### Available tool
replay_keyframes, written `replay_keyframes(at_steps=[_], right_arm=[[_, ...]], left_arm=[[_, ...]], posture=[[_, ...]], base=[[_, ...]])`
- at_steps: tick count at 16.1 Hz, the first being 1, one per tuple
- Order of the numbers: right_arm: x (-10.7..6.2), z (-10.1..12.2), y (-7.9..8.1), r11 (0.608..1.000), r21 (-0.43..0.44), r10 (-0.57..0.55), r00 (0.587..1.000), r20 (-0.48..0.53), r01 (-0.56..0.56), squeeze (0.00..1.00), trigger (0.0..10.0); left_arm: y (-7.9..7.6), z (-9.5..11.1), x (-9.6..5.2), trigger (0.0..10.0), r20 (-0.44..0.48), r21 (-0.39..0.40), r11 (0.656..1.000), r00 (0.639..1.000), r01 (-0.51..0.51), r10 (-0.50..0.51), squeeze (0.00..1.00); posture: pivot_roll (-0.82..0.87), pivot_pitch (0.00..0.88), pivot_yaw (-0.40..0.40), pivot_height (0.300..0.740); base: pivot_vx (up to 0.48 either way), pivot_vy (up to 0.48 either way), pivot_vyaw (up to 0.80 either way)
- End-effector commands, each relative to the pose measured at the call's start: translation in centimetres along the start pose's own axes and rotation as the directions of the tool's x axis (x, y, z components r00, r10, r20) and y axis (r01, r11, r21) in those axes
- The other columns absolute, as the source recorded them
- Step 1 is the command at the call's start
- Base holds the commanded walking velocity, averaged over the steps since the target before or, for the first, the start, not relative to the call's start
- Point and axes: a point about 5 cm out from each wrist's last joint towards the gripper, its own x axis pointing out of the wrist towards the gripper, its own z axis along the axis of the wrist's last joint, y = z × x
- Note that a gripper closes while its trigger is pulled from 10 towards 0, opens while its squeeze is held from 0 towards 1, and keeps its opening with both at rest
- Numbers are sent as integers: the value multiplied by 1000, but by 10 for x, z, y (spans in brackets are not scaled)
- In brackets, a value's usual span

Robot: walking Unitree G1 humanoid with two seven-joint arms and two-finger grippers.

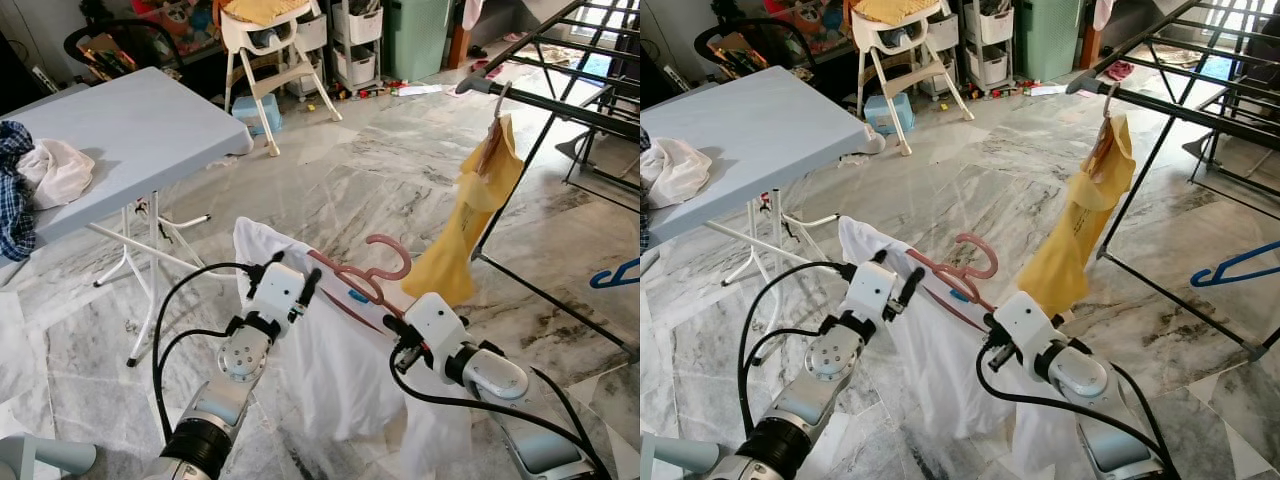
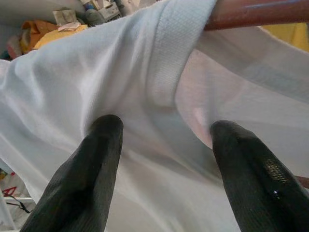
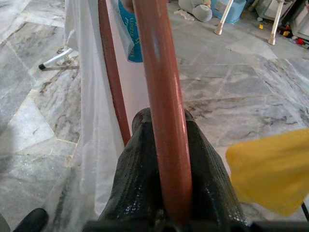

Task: Hang hanger

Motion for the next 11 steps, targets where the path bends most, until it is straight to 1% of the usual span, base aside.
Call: replay_keyframes(at_steps=[1,3,5,11], right_arm=[[3,14,0,1000,-19,-2,998,59,3,0,10000],[4,12,1,1000,-23,-4,999,42,5,0,10000],[6,8,1,999,-36,-14,1000,2,14,0,10000],[8,-1,3,998,-63,-17,999,-49,14,0,10000]], left_arm=[[13,-1,1,0,-9,10,999,999,-49,49,0],[14,1,2,0,2,9,999,999,-51,51,0],[16,2,3,0,11,16,997,997,-79,79,0],[16,1,2,0,12,8,997,997,-82,82,0]], posture=[[-202,40,147,740],[-199,38,146,740],[-195,34,144,740],[-190,34,142,740]], base=[[0,0,0],[0,0,0],[0,0,0],[0,0,0]])
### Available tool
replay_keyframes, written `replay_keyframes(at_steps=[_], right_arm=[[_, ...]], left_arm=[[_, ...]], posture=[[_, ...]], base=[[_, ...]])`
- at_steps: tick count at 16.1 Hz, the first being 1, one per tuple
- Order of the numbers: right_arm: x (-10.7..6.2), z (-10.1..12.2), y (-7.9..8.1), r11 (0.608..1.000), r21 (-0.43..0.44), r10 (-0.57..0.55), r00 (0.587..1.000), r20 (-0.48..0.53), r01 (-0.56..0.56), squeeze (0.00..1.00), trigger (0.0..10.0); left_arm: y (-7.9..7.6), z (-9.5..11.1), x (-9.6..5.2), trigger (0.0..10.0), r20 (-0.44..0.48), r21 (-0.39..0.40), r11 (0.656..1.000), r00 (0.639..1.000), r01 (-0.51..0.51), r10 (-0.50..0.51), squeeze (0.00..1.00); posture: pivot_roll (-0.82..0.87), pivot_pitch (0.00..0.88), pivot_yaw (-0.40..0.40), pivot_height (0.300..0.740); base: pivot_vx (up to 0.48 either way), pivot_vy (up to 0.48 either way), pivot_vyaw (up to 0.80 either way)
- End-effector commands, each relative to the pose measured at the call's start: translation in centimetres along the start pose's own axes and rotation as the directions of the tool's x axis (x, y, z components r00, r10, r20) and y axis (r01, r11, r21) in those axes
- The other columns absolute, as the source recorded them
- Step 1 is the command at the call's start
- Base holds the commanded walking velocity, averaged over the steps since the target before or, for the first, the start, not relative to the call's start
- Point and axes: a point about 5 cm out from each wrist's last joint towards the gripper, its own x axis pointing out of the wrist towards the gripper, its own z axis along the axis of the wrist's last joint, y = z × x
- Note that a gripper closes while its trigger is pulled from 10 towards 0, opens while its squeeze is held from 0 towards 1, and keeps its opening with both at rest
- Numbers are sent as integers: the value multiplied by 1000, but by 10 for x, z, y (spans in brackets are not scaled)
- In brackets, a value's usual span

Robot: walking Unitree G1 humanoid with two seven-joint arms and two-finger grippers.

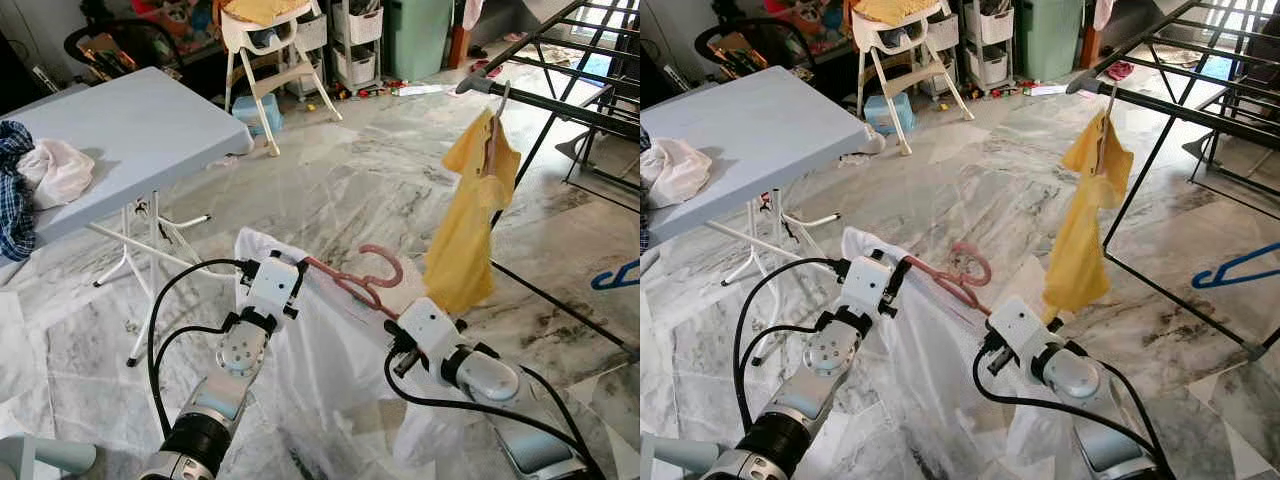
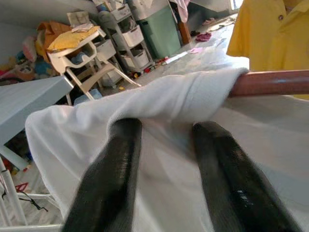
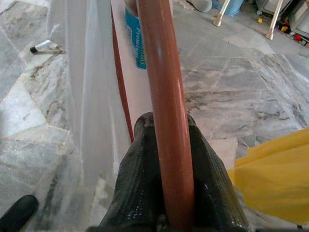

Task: Hang hanger

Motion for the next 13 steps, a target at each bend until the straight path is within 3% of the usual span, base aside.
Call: replay_keyframes(at_steps=[1,9,13], right_arm=[[4,5,1,1000,-10,0,1000,9,0,0,10000],[3,-16,0,999,-35,-21,994,-105,18,0,10000],[3,-18,1,999,-37,-15,994,-110,11,0,10000]], left_arm=[[10,0,0,0,8,8,999,999,-34,34,0],[12,0,-1,0,11,12,999,999,-35,35,0],[13,-1,-2,0,9,15,999,999,-37,37,0]], posture=[[-190,34,140,740],[-185,37,142,740],[-184,39,142,740]], base=[[0,0,0],[0,0,0],[0,0,0]])
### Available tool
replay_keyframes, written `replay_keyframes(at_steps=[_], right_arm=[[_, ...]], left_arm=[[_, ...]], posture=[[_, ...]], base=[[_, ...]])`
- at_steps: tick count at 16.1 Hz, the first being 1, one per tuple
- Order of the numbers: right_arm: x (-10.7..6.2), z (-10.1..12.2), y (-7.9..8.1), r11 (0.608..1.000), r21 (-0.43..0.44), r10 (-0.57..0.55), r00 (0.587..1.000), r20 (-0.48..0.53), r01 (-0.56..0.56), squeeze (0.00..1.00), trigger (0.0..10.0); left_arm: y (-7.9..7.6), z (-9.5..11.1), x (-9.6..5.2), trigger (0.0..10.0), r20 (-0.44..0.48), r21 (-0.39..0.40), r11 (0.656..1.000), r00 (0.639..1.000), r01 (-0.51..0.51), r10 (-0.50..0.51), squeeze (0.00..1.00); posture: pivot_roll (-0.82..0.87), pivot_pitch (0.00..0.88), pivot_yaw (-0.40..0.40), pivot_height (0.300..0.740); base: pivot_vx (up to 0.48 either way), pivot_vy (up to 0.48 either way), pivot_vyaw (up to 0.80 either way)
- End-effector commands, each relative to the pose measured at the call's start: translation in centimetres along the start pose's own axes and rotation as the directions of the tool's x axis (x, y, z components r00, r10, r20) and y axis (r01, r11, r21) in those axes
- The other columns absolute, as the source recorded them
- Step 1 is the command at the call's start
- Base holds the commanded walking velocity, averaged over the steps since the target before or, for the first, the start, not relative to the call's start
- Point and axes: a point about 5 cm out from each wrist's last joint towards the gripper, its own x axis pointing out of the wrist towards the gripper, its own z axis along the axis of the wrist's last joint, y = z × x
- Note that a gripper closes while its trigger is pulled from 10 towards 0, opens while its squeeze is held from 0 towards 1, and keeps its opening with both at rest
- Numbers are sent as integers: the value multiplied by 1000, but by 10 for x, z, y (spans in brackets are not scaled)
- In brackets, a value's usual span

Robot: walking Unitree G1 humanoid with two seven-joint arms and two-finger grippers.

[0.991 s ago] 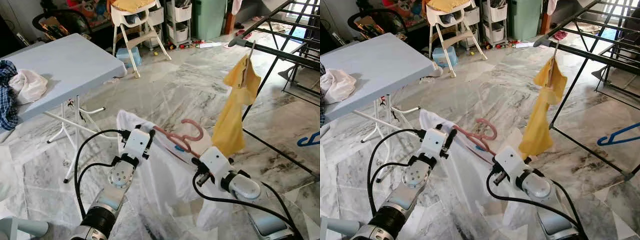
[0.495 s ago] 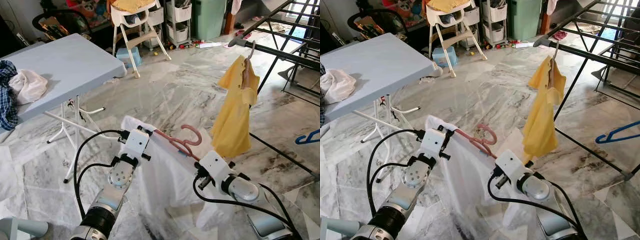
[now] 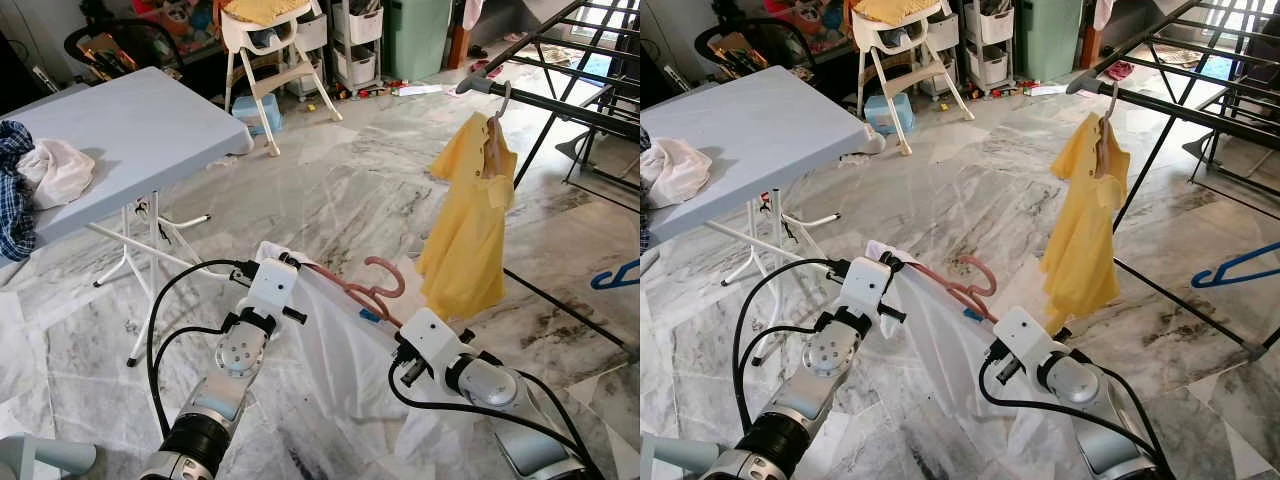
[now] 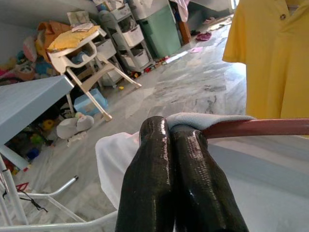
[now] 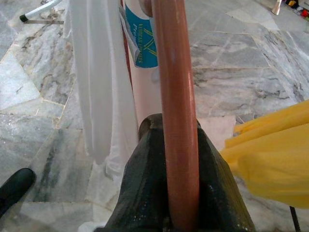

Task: Hang hanger

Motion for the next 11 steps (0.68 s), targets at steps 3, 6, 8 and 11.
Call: replay_keyframes(at_steps=[3,6,8,11], right_arm=[[2,9,2,1000,10,19,999,38,-19,0,10000],[0,4,3,999,-3,34,999,22,-34,0,10000],[-3,-1,1,1000,-2,31,999,12,-31,0,10000],[-8,-8,0,999,-20,44,999,-15,-44,0,10000]], left_arm=[[15,0,1,10000,0,-1,999,999,-46,46,1000],[38,-1,5,10000,-20,44,990,990,-136,137,1000],[57,-3,5,10000,-36,79,979,981,-188,191,1000],[77,-5,3,10000,-49,121,965,970,-231,239,753]], posture=[[-183,37,143,740],[-182,35,142,740],[-182,35,142,740],[-183,38,142,740]], base=[[0,0,0],[0,0,0],[0,0,0],[0,0,0]])
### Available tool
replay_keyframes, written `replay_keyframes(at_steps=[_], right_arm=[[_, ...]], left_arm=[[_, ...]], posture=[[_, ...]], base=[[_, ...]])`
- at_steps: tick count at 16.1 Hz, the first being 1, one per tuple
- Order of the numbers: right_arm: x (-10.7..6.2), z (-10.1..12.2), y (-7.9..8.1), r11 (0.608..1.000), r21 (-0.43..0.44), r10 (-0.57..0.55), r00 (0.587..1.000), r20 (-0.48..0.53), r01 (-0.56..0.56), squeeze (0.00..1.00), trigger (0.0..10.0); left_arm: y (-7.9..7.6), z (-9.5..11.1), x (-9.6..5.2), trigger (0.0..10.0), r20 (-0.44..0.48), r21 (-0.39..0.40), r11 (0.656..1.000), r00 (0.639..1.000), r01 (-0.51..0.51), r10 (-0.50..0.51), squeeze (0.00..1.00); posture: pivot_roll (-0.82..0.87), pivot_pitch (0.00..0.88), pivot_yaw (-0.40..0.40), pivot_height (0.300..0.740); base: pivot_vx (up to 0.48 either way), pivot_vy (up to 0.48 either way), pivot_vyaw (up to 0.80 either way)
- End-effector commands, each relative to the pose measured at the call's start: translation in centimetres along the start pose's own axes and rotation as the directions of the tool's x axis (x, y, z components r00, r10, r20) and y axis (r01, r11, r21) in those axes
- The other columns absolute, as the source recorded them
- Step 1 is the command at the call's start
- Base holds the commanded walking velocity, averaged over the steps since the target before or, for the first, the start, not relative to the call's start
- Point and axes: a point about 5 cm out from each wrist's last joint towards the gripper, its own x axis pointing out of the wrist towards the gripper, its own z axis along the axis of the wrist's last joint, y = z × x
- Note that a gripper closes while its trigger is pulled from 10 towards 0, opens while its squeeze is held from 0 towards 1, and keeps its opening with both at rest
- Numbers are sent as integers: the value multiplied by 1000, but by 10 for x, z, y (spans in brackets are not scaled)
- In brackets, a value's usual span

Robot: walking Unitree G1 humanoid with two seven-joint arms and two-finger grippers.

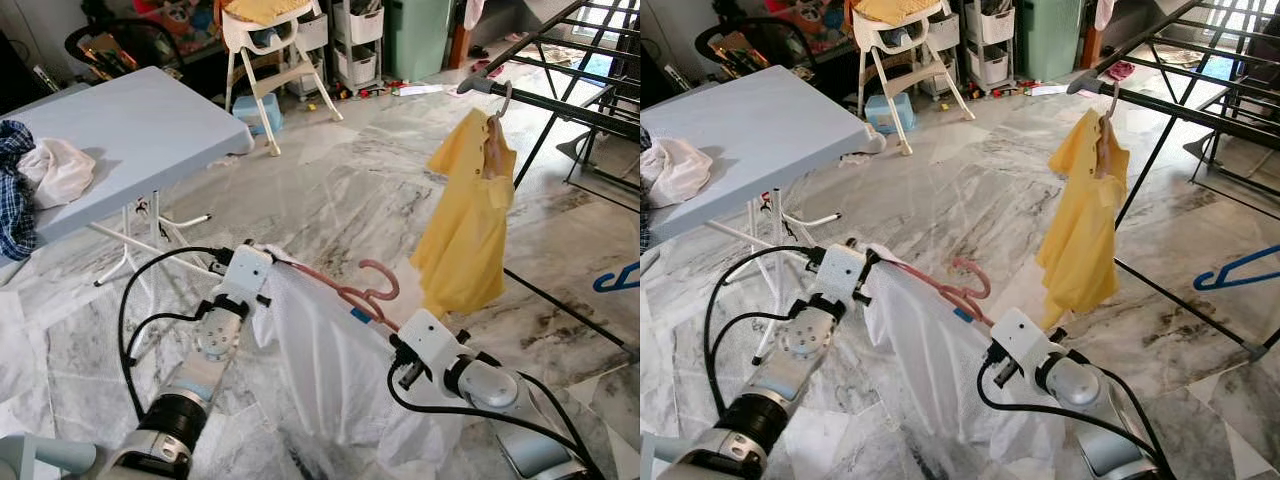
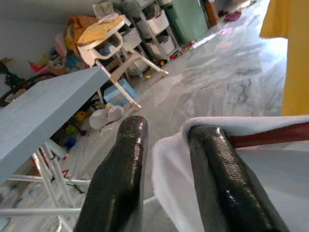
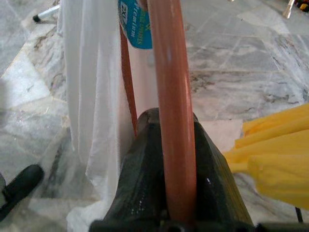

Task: Hang hanger

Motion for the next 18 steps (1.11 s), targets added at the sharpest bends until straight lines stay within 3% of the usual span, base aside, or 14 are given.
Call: replay_keyframes(at_steps=[1,6,7,8,12,14,15,16,18], right_arm=[[-6,-11,-2,1000,-14,-1,999,-49,0,0,10000],[-6,-18,7,997,-56,42,996,-78,-47,0,10000],[-6,-17,8,997,-56,44,996,-76,-49,0,10000],[-7,-18,8,997,-56,45,996,-76,-50,0,10000],[-11,-24,6,996,-65,53,994,-100,-60,0,10000],[-9,-24,8,993,-83,70,991,-110,-79,0,10000],[-8,-25,11,988,-115,85,989,-123,-100,0,10000],[-7,-25,14,984,-139,98,987,-127,-115,0,10000],[-7,-24,24,968,-166,168,978,-127,-188,0,10000]], left_arm=[[37,0,2,10000,-6,11,988,988,-152,152,0],[42,-2,3,10000,-14,21,985,985,-171,171,0],[41,-4,2,10000,-26,11,986,986,-164,165,698],[45,-9,-1,10000,-41,17,984,983,-176,176,1000],[67,-15,-5,10000,-56,60,967,967,-247,250,1000],[65,-12,-4,10000,-43,62,971,971,-232,235,1000],[61,-10,-2,10000,-32,63,976,977,-208,210,388],[56,-10,-1,10000,-36,49,981,981,-189,191,0],[43,-13,-1,10000,-56,13,991,989,-136,136,0]], posture=[[-183,38,142,740],[-183,40,144,740],[-184,41,143,740],[-186,41,143,740],[-184,43,143,740],[-182,43,142,740],[-183,41,142,740],[-183,42,143,740],[-186,43,143,740]], base=[[0,0,0],[0,0,0],[0,0,0],[0,0,0],[0,0,0],[0,0,0],[0,0,0],[0,0,0],[0,0,0]])
